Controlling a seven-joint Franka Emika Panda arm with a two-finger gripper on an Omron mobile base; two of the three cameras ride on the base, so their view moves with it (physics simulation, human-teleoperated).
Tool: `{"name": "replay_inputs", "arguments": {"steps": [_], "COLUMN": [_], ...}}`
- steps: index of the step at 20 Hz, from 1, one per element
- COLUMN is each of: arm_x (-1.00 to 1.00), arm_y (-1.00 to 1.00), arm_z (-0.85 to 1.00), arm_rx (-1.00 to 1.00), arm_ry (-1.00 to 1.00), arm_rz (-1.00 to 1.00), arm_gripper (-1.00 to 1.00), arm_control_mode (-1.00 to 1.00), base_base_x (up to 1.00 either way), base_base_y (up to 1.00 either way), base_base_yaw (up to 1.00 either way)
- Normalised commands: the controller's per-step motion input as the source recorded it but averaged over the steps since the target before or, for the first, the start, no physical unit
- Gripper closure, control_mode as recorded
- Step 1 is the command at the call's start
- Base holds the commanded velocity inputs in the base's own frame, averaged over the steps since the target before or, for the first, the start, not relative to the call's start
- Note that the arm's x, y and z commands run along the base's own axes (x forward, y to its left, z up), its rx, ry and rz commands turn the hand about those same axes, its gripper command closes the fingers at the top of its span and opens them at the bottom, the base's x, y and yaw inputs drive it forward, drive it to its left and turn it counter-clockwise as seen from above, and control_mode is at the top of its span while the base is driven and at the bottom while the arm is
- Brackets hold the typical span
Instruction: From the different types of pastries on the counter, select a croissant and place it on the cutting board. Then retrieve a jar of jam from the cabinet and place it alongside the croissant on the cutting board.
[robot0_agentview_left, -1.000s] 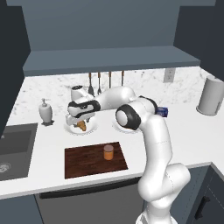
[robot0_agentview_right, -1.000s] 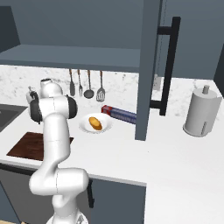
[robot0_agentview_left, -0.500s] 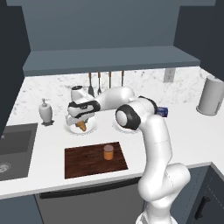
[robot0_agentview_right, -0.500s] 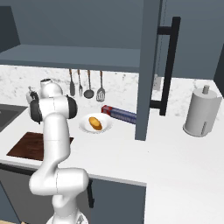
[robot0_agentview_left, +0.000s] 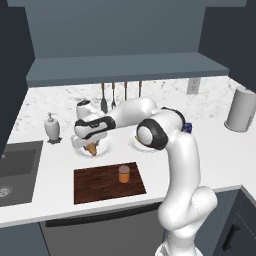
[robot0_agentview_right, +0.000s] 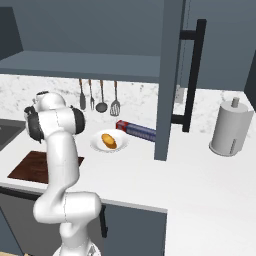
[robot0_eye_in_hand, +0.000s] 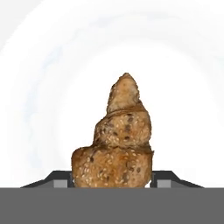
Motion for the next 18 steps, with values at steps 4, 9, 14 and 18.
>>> {"name": "replay_inputs", "arguments": {"steps": [4,9,14,18], "arm_x": [-0.92,-0.91,-0.98,-0.86], "arm_y": [0.00,0.00,0.00,0.00], "arm_z": [0.05,0.07,0.11,0.04], "arm_rx": [0.00,0.00,0.00,0.00], "arm_ry": [0.00,-0.03,-0.04,-0.01], "arm_rz": [-0.05,-0.05,-0.05,-0.07], "arm_gripper": [1.00,1.00,1.00,1.00], "arm_control_mode": [-1.00,-1.00,-1.00,-1.00], "base_base_x": [0.00,0.00,0.00,0.00], "base_base_y": [0.00,0.00,0.00,0.00], "base_base_yaw": [0.00,0.00,0.00,0.00]}}
